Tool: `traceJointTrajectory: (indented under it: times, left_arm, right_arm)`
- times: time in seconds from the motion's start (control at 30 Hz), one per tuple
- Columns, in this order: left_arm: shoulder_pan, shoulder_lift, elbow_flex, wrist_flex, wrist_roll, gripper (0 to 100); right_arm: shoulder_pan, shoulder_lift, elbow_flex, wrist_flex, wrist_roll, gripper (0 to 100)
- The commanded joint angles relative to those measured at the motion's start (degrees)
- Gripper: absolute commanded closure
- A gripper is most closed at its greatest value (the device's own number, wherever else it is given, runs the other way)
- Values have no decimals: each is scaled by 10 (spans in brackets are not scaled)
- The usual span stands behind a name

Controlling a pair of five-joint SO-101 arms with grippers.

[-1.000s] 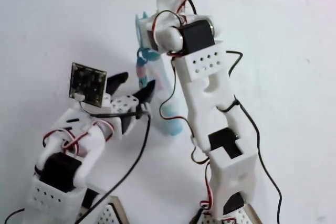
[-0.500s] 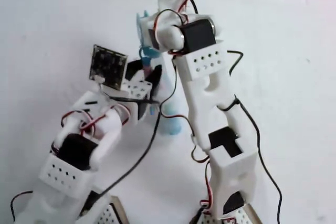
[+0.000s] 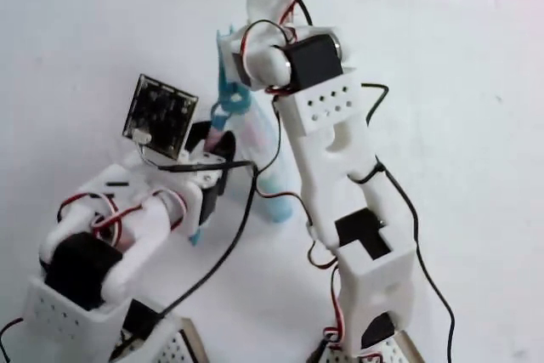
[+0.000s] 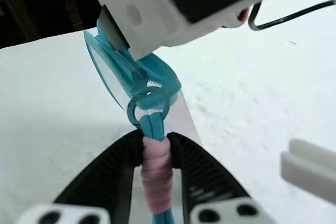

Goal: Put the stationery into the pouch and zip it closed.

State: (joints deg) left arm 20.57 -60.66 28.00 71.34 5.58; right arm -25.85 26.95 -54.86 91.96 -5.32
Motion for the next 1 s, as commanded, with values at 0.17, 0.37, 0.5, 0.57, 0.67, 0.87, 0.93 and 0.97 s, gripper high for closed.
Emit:
traceJointTrajectory:
  times: [0.17, 0.37, 0.5, 0.57, 0.67, 0.87, 0.93, 0.97]
  left_arm:
    - [85, -18, -51, 80, -27, 976]
    - [121, -18, -142, 175, -43, 976]
    - [127, -18, -191, 222, -44, 976]
    - [139, -18, -212, 244, -44, 976]
    - [151, -18, -237, 265, -44, 976]
    - [155, -18, -287, 302, -44, 976]
    - [155, -18, -292, 305, -44, 976]
    - [155, -18, -291, 306, -44, 976]
  right_arm:
    - [5, 30, 11, 23, -17, 981]
    - [13, 67, 4, 40, -30, 981]
    - [14, 69, 2, 41, -33, 981]
    - [14, 70, 2, 45, -34, 981]
    - [15, 73, 5, 62, -36, 981]
    - [31, 73, 6, 71, -36, 981]
    - [35, 73, 7, 79, -37, 981]
    - [36, 73, 5, 80, -37, 981]
